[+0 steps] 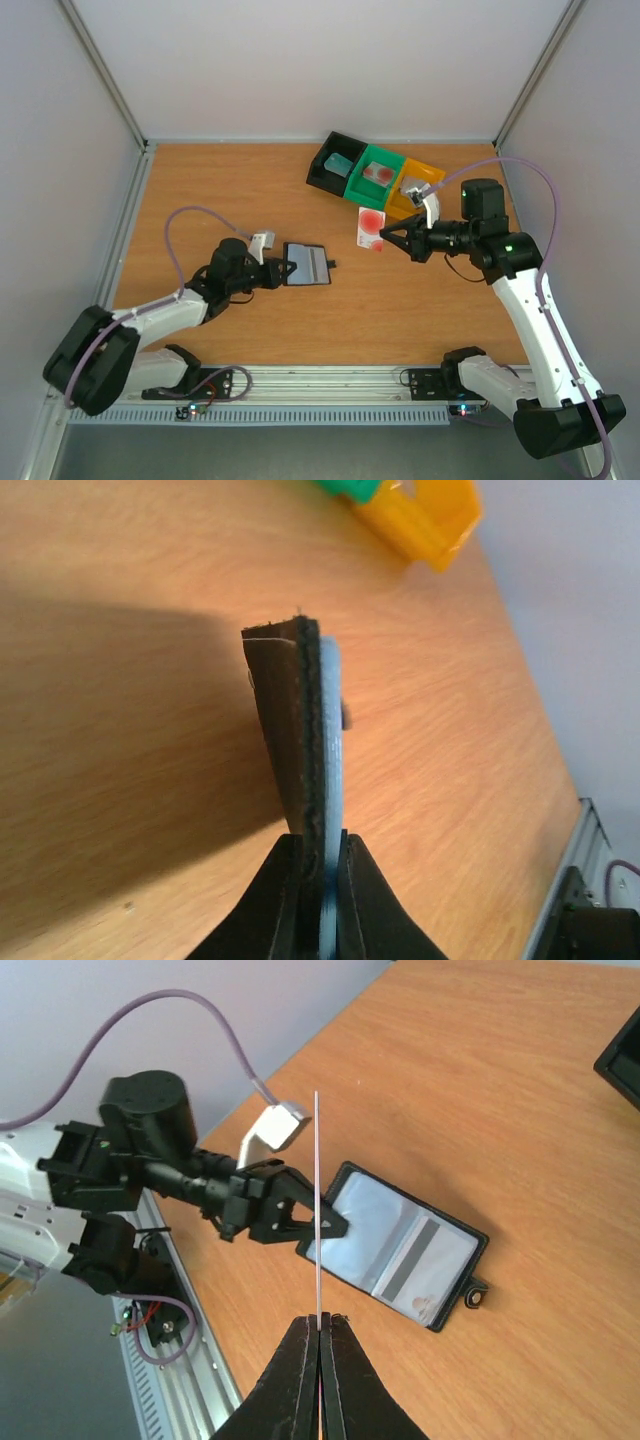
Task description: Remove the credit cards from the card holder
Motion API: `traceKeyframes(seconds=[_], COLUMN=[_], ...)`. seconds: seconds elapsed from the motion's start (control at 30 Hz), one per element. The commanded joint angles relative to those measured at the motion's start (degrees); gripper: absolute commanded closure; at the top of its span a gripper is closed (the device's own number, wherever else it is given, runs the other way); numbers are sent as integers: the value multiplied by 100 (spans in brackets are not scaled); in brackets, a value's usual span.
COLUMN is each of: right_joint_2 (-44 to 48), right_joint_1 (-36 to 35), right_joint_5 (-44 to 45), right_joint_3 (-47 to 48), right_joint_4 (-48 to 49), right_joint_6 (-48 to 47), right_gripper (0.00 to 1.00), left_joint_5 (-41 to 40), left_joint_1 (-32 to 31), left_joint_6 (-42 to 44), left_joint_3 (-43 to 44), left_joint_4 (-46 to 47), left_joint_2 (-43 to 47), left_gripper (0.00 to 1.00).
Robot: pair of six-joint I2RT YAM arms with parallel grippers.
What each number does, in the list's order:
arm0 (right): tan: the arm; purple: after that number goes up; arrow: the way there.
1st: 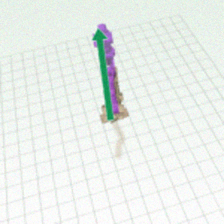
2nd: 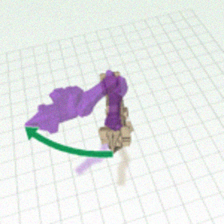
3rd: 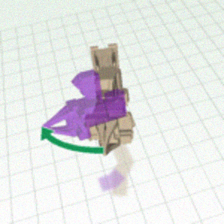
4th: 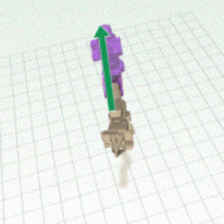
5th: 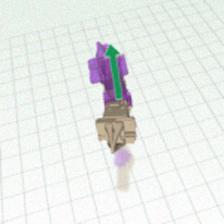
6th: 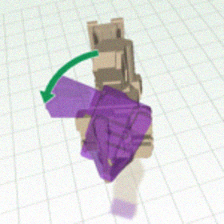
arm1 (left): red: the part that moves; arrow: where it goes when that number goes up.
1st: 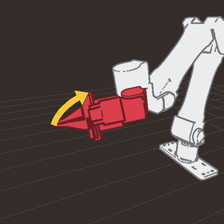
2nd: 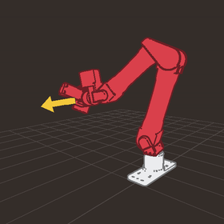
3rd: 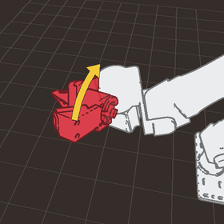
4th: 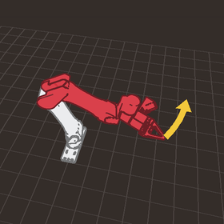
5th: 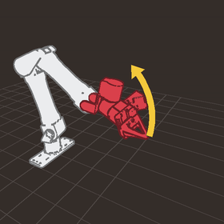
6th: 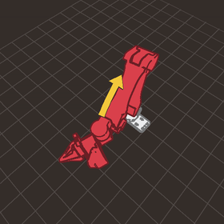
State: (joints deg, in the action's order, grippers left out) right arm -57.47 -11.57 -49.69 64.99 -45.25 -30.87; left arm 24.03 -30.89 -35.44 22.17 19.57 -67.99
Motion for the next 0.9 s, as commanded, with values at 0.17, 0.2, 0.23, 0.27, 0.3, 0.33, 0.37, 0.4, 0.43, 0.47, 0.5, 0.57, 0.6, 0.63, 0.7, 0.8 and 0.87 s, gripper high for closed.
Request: traceKeyframes(seconds=[0.17,0.2,0.23,0.27,0.3,0.33,0.37,0.4,0.43,0.47,0.5,0.57,0.6,0.63,0.7,0.8,0.87], right_joint_2=[-80,-80,-86,-100,-120,-142,-165,-179,-191,-208,-230,-323,-352,-383,-510,-957,-1288], right_joint_1=[22,20,19,23,16,15,15,14,10,2,-25,-231,-467,-740,-1412,-2146,-2677], right_joint_5=[-68,-93,-115,-144,-172,-212,-250,-328,-414,-529,-663,-884,-833,-641,-1,924,1710], right_joint_3=[221,231,245,263,281,297,315,328,348,367,392,515,615,709,989,1387,1620], right_joint_4=[-519,-513,-504,-502,-502,-503,-510,-518,-538,-550,-566,-702,-791,-908,-1233,-1840,-2152], right_joint_6=[-152,-155,-169,-173,-167,-167,-164,-157,-158,-156,-164,-258,-363,-515,-920,-1404,-1632], right_gripper=[99,99,99,99,99,99,99,99,99,99,99,99,99,99,99,99,99], left_joint_5=[-338,-429,-545,-684,-870,-1095,-1370,-1604,-1813,-2008,-2164,-2748,-2877,-2696,-1226,2857,4779], left_joint_1=[486,541,575,584,585,591,618,671,734,801,847,937,1004,1102,1332,1513,1512], left_joint_6=[-439,-451,-480,-507,-543,-603,-650,-719,-765,-788,-689,-17,292,760,1928,3670,4851], left_joint_3=[508,506,498,505,511,535,551,559,549,546,535,545,574,621,878,1521,1986], left_joint_4=[-1252,-1402,-1517,-1674,-1826,-2101,-2394,-2637,-2895,-3089,-3196,-3254,-3149,-2936,-2435,-2335,-3136], left_joint_2=[-1046,-1058,-1062,-1047,-1020,-964,-873,-769,-629,-479,-313,152,360,575,982,1550,1789], left_gripper=[81,76,68,58,50,42,38,34,32,31,30,30,29,28,26,26,26])
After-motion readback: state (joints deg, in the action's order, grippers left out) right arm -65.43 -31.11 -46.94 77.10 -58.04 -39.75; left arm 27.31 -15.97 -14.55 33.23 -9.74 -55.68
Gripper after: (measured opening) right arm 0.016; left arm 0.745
